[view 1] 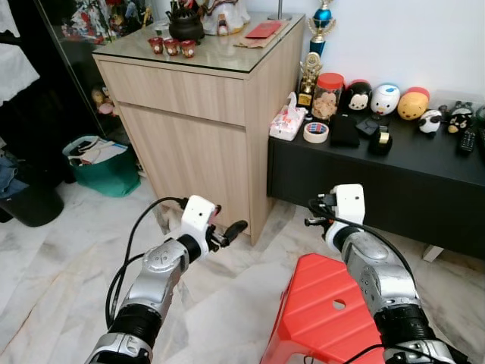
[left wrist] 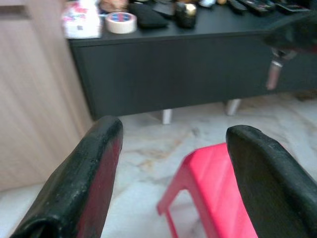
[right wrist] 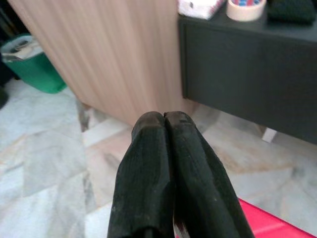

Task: Hang keys on a hook

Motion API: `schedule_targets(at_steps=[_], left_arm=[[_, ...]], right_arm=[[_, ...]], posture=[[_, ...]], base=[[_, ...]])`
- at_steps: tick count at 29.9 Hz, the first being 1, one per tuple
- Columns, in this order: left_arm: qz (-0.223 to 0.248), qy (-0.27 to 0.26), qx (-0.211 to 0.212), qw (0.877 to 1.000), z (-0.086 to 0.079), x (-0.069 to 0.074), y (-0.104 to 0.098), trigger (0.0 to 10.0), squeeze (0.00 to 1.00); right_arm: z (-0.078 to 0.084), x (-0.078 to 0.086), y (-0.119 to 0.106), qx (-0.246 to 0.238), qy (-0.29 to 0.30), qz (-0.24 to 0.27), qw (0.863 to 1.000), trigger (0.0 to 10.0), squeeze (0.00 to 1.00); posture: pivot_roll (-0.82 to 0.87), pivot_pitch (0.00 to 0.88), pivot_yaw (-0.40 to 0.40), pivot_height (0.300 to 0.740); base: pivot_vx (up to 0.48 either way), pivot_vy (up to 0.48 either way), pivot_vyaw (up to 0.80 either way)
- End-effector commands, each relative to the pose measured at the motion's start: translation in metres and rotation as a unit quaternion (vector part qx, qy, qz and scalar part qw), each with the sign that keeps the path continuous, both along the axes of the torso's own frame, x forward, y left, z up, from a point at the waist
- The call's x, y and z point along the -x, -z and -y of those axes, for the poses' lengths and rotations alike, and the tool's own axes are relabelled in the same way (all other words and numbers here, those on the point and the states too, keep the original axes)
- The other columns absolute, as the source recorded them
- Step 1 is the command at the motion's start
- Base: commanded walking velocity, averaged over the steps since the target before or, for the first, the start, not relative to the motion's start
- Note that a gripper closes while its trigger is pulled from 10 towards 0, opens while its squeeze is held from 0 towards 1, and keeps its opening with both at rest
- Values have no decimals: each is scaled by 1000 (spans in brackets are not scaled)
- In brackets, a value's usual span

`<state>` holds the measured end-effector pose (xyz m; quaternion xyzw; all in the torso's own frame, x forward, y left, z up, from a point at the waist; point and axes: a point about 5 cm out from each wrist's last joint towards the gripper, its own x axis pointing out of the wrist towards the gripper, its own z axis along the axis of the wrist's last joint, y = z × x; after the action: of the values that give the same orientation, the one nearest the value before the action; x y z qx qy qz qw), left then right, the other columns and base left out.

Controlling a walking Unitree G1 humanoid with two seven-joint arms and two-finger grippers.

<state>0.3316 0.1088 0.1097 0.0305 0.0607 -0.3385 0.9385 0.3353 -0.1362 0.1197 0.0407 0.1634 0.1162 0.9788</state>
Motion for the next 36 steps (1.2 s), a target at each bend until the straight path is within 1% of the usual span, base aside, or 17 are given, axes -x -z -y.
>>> schedule_targets(at_steps=[1,3,5,7,10,12,18,19,23,26,28,32,34,36], left_arm=[[-10,11,-6,1000,5,2,-1,10000,0],[-15,25,2,1000,9,5,-4,10000,0],[-29,59,8,998,18,11,-8,10000,0],[-33,63,2,997,19,11,-10,10000,0],[-39,64,-1,997,22,13,-15,10000,0],[-44,64,0,997,23,14,-17,10000,0],[-68,54,-6,996,29,15,-22,10000,0],[-78,41,-3,996,30,14,-23,10000,0],[-87,26,-8,996,31,12,-24,10000,0],[-98,9,0,995,31,11,-24,10000,0],[-114,9,19,993,33,13,-23,10000,0],[-102,12,27,994,35,14,-25,10000,0],[-68,39,47,996,39,17,-32,10000,0],[-65,48,50,996,41,19,-33,10000,0]], right_arm=[[-6,3,-7,-3,-8,1,1000,10000,0],[-10,7,-8,-2,-19,-4,1000,10000,0],[-16,13,-15,0,-37,-8,999,10000,0],[-19,16,-17,5,-47,-14,999,10000,0],[-20,22,-18,21,-47,-31,998,10000,0],[-20,24,-18,23,-47,-38,998,10000,0],[-26,31,-22,32,-54,-50,997,10000,0],[-27,32,-23,32,-54,-51,997,10000,0],[-29,34,-26,21,-47,-55,997,10000,0],[-30,36,-28,21,-47,-55,997,10000,0],[-33,38,-30,8,-44,-54,998,10000,0],[-34,39,-29,3,-39,-60,997,10000,0],[-36,41,-30,-2,-43,-65,997,10000,0],[-37,42,-31,-1,-46,-67,997,10000,0]], posture=[[-41,20,8,723],[-41,20,8,723],[-39,26,5,723],[-41,31,4,723],[-44,32,3,723],[-44,32,3,723],[-42,37,6,723],[-41,38,7,723],[-43,41,10,723],[-43,41,10,723],[-44,45,11,723],[-44,45,11,723],[-43,49,9,723],[-43,49,9,723]], base=[[0,0,0],[0,0,0],[0,0,0],[0,0,0],[0,0,0],[0,0,0],[0,0,0],[0,0,0],[0,0,0],[0,0,0],[0,0,0],[0,0,0],[0,0,0],[0,0,0]])
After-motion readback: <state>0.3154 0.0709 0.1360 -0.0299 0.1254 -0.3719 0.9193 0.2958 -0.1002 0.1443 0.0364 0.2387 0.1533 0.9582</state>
